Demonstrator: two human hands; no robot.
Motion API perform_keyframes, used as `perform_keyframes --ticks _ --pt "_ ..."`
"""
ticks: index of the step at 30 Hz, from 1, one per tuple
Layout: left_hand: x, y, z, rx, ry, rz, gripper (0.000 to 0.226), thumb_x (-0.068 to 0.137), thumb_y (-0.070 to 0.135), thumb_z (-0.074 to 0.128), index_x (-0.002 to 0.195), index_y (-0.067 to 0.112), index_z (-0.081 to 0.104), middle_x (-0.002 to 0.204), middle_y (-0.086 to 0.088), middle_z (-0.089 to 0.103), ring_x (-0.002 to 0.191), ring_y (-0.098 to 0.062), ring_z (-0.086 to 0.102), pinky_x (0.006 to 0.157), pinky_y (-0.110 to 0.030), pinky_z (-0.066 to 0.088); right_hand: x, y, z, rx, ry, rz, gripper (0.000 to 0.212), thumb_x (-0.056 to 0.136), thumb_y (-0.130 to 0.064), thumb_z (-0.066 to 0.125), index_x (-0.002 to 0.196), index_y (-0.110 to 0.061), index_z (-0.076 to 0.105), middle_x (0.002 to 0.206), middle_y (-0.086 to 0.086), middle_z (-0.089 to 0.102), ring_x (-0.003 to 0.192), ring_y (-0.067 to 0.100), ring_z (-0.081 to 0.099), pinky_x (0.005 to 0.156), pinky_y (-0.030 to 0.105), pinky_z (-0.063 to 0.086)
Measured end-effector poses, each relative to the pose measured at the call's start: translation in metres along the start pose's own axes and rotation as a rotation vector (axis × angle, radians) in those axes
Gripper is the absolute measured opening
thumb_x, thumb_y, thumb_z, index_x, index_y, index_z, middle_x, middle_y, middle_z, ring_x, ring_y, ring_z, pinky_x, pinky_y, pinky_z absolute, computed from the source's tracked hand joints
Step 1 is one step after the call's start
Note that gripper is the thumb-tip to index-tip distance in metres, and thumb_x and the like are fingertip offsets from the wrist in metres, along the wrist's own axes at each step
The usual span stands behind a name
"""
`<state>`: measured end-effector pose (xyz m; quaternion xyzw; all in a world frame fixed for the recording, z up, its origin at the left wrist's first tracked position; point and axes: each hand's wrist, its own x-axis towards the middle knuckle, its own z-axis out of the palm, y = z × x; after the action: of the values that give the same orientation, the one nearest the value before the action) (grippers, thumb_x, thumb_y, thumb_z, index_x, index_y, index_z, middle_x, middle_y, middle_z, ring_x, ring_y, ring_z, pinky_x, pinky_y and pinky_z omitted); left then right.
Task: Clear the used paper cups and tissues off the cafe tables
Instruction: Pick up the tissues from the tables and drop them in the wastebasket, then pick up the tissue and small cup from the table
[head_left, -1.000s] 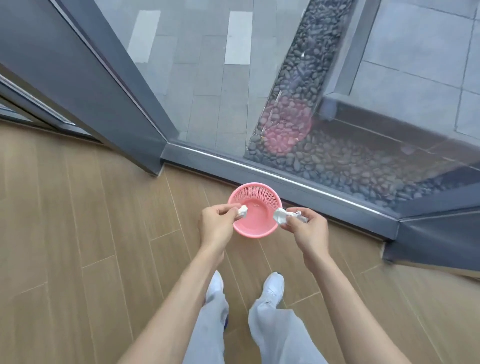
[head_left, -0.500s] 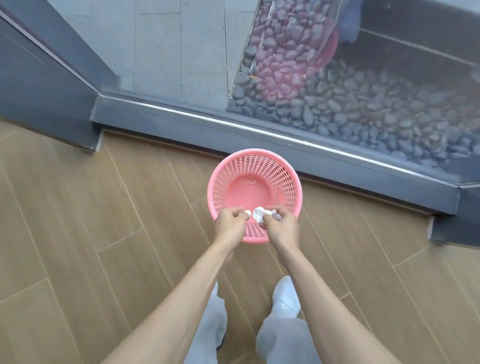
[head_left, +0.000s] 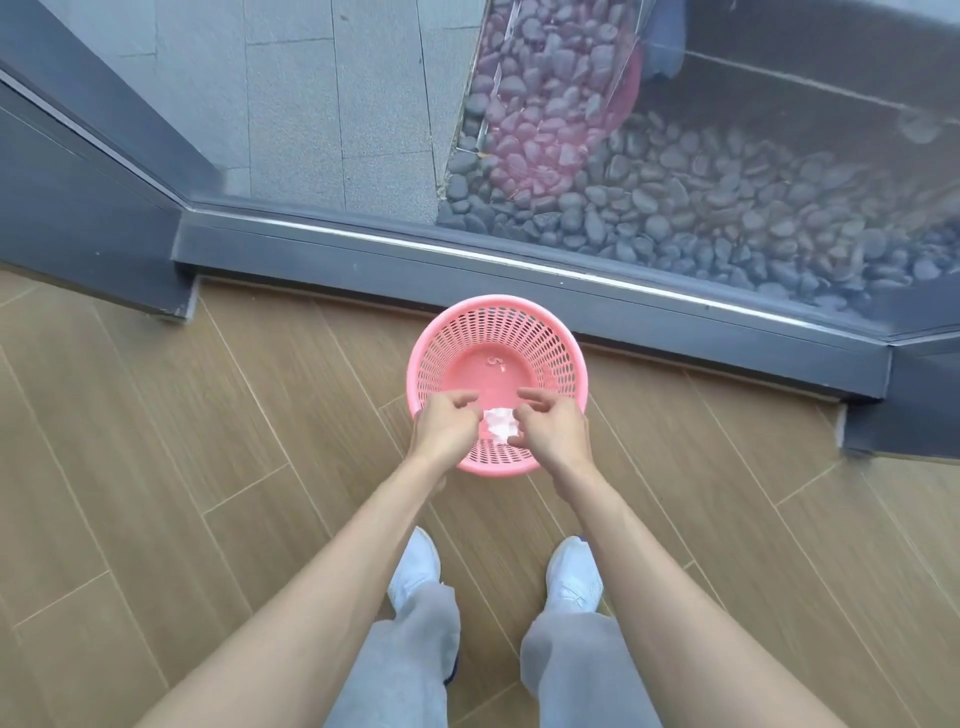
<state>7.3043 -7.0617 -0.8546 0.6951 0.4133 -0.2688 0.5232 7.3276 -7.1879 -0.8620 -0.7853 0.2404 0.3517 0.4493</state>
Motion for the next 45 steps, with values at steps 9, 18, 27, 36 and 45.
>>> perform_keyframes --ticks 9,18,27,36,45 --pt "-0.124 0.119 -0.046 -0.239 -0.041 0.204 0.023 0.097 0.000 0.054 0.109 0.010 0.071 0.107 -0.008 0.071 0.107 -0.022 0.068 0.093 -0.034 0.058 -0.108 -0.107 -0.076 0.215 0.089 -0.123 0.030 0.090 -0.012 0.058 0.114 -0.021 0.073 0.106 0.005 0.075 0.070 0.014 0.076 0.079 0.034 0.063" --pt "-0.299 0.236 -0.088 -0.338 -0.213 0.410 0.022 0.098 0.006 0.058 0.108 0.017 0.073 0.118 -0.002 0.073 0.117 -0.020 0.067 0.103 -0.038 0.053 -0.266 -0.194 -0.179 0.543 0.196 -0.288 0.021 0.093 -0.008 0.062 0.108 -0.017 0.074 0.101 0.005 0.076 0.088 0.017 0.075 0.084 0.036 0.062" --pt "-0.431 0.322 -0.106 -0.294 -0.436 0.664 0.022 0.100 0.011 0.056 0.109 0.018 0.075 0.115 -0.002 0.076 0.114 -0.023 0.068 0.098 -0.036 0.054 -0.414 -0.240 -0.261 0.792 0.504 -0.431 0.019 0.097 -0.006 0.059 0.110 -0.010 0.073 0.101 0.004 0.077 0.097 0.022 0.074 0.088 0.031 0.060" --pt "-0.561 0.351 -0.066 -0.086 -0.784 0.857 0.023 0.100 0.013 0.056 0.110 0.017 0.076 0.113 0.000 0.076 0.112 -0.021 0.069 0.100 -0.036 0.052 -0.558 -0.200 -0.317 0.952 0.865 -0.480 0.017 0.096 -0.011 0.063 0.108 -0.017 0.074 0.103 -0.001 0.078 0.097 0.018 0.074 0.086 0.032 0.058" --pt "-0.728 0.290 0.030 0.090 -1.201 0.961 0.024 0.101 0.011 0.054 0.109 0.014 0.076 0.109 0.000 0.077 0.107 -0.018 0.070 0.095 -0.030 0.054 -0.715 -0.087 -0.363 1.131 1.283 -0.508 0.018 0.096 -0.004 0.061 0.109 -0.008 0.073 0.106 0.010 0.076 0.092 0.020 0.073 0.079 0.031 0.061"
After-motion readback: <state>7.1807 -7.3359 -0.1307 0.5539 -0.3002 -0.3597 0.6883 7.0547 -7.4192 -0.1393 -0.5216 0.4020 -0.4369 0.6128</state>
